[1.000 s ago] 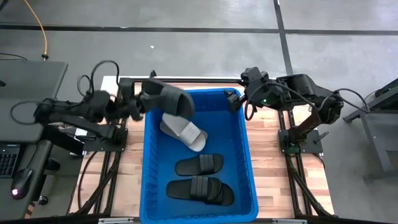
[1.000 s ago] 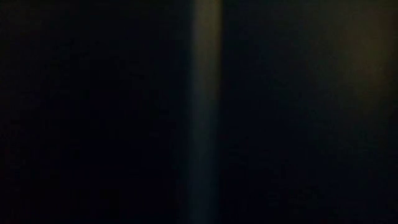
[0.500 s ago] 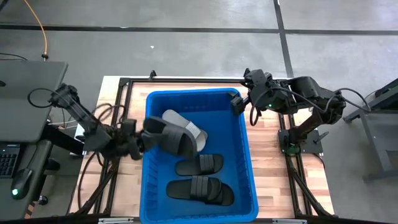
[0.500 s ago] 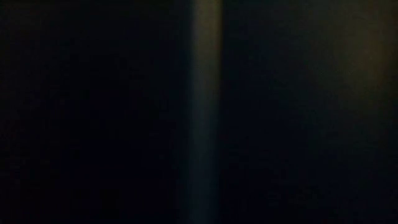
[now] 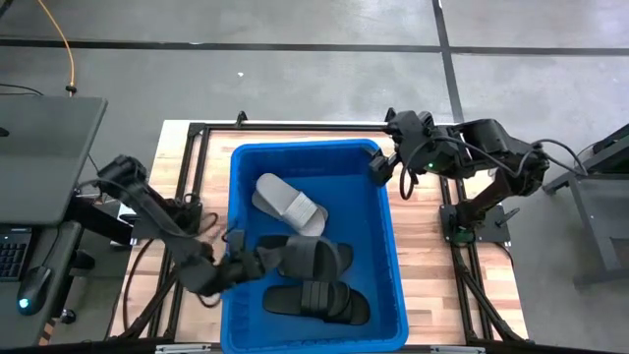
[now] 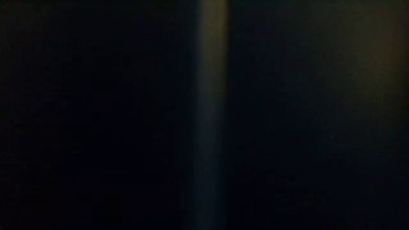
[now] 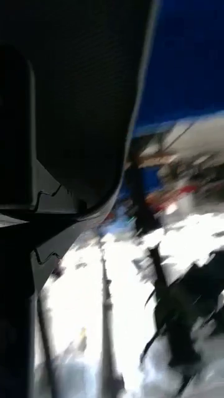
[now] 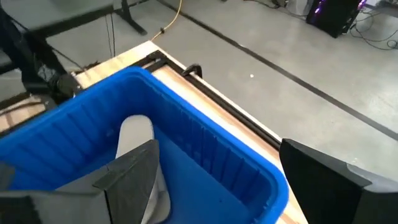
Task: Pick and place slides into bin
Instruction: Put the black slipper into the blue bin
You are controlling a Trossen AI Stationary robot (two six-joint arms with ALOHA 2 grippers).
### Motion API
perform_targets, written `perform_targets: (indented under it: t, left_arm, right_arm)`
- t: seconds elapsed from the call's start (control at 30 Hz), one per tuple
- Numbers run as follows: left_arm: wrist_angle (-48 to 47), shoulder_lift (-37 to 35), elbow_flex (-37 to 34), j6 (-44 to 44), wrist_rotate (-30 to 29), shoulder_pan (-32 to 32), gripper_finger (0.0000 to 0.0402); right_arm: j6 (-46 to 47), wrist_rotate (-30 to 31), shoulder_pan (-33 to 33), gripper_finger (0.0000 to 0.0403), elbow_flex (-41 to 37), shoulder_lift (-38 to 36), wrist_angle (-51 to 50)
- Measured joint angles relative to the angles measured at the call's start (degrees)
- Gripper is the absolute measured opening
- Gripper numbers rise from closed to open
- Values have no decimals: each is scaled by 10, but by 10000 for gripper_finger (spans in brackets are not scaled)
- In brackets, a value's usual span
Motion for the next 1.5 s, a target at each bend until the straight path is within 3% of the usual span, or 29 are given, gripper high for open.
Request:
perform_targets:
  t: [0.07,0.17,0.43,0.6,0.77,1.1,1.5]
  left_arm:
    - [-26,22,14,-21,-34,9,0]
    - [-69,48,37,-72,-26,27,0]
    - [-204,115,92,-186,56,73,0]
    - [-314,129,91,-293,45,75,0]
    - [-423,128,83,-366,90,79,0]
    - [-436,141,69,-320,103,121,0]
    - [-268,248,71,-359,95,124,3]
  right_arm:
    - [-4,-7,3,321,0,-4,-10]
    - [-7,-9,9,321,0,-9,-23]
    - [-36,-32,9,321,0,-19,-22]
    - [-39,-51,13,321,0,-18,-33]
    - [-52,-50,23,321,0,-18,-34]
    - [-69,-46,28,321,0,-18,-34]
    - [-109,-54,11,321,0,-18,-34]
